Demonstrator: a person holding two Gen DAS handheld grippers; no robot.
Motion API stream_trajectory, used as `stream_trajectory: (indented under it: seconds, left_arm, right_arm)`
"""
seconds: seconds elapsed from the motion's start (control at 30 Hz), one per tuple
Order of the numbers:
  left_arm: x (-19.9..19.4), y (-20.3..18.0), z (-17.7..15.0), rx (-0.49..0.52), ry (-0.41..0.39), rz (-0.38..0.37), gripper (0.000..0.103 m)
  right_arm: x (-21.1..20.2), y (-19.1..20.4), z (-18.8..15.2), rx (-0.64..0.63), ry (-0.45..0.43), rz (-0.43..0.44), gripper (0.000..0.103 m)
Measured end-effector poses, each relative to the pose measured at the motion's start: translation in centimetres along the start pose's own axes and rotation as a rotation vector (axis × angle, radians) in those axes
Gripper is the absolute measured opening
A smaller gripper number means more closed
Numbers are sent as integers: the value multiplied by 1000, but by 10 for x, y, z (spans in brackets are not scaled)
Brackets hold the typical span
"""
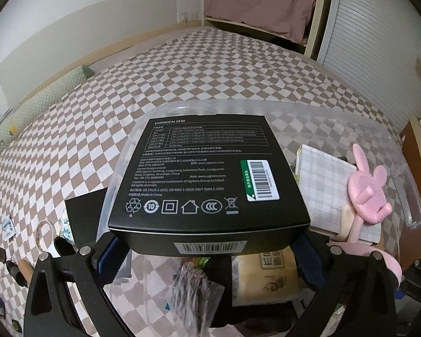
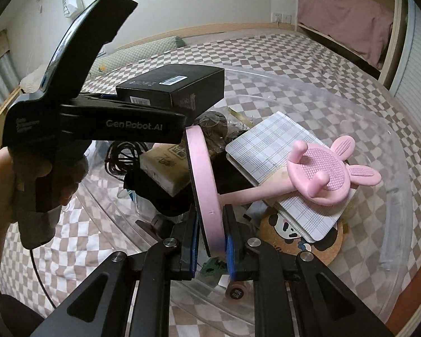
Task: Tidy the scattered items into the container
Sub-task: 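Lower the pink mirror into the clear bin and open the right tool, then lower the black box into the clear bin and open the left tool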
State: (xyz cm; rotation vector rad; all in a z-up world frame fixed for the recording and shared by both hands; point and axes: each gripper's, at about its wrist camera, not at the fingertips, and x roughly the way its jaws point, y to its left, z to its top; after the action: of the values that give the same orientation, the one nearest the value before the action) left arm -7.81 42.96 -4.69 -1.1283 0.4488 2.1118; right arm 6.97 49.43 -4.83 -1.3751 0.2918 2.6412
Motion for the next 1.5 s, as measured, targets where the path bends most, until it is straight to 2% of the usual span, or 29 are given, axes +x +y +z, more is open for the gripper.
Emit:
stream_trajectory:
  seconds: [0.3, 0.5, 0.53, 0.57, 0.6, 0.63, 0.67, 0.97, 1.17, 1.27, 1.37, 1.43, 1.5]
  left_arm:
    - [-9, -4, -8, 44, -34, 16, 103]
    - [-24, -1, -10, 44, -68, -9, 103]
    - [-27, -1, -11, 43, -75, -10, 103]
    - [-31, 0, -12, 43, -81, -8, 103]
    - [-34, 1, -12, 42, -86, -7, 103]
    - [-38, 2, -13, 40, -92, -6, 103]
    - [-42, 3, -14, 39, -100, -3, 103]
    - [-76, 12, -27, 34, -148, 21, 103]
    - [-67, 10, -21, 21, -114, 29, 103]
    - [-54, 11, -17, -18, -78, -13, 103]
    - [-47, 8, -12, -56, -59, -104, 103]
    - [-43, 4, -9, -53, -49, -178, 103]
    - [-42, -4, -7, -6, -48, -181, 103]
  right_arm:
    - [-1, -1, -2, 3, -9, 4, 16]
    - [-16, 2, -4, -8, -57, 5, 16]
    - [-19, 3, -4, -11, -66, 3, 20]
    - [-23, 4, -4, -13, -75, 2, 40]
    - [-26, 5, -5, -15, -87, -3, 65]
    - [-31, 5, -5, -14, -104, -10, 72]
    - [-36, 5, -6, -13, -117, -17, 73]
    - [-65, -8, -14, 71, -168, -64, 73]
    - [-68, -8, -14, 122, -183, -64, 73]
    - [-68, -7, -12, 133, -190, -57, 73]
    - [-68, -10, -13, 136, -189, -55, 73]
    - [-68, -12, -13, 139, -186, -56, 73]
    - [-64, -15, -12, 147, -184, -59, 73]
